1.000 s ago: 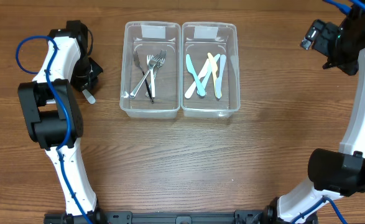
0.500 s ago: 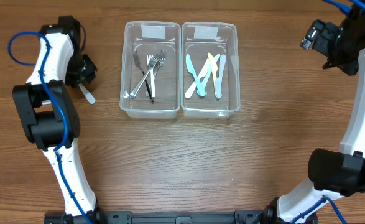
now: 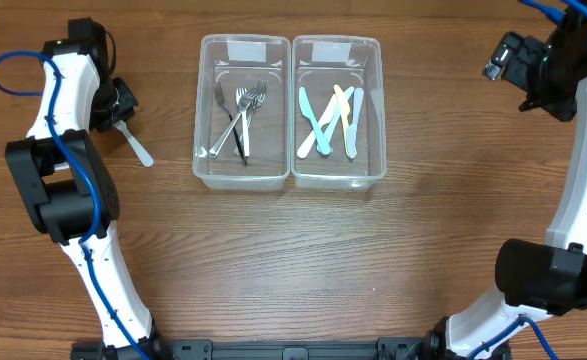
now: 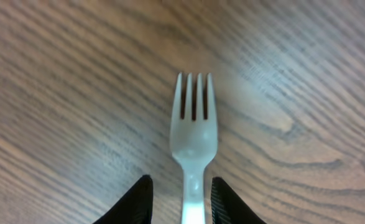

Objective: Pack container
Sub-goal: 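Move the left gripper down onto the white plastic fork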

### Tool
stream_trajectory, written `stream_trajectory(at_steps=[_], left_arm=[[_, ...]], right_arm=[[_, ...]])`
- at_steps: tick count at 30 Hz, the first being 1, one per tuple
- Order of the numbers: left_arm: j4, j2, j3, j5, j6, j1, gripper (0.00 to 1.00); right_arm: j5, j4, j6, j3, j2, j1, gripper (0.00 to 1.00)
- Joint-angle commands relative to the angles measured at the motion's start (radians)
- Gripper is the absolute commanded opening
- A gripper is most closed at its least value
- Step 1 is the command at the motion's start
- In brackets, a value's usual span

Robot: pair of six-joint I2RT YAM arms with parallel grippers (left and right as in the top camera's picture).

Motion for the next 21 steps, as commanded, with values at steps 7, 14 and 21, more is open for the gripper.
stream_trajectory(at_steps=[7,14,21], left_arm=[[0.024,0.02,0.018,0.011,0.048,0.009,0.52],[0.053,0.022,-0.022,0.016,0.046,0.009,0.6],[0.081,0.022,-0.049,0.016,0.046,0.009,0.56]], right_arm=[[0.009,-0.017,0.004,0.003,0.001,-0.002,1.0],[0.009,-0.018,0.004,0.003,0.001,-0.002,1.0],[0.009,-0.023,0.004,0.003,0.001,-0.002,1.0]])
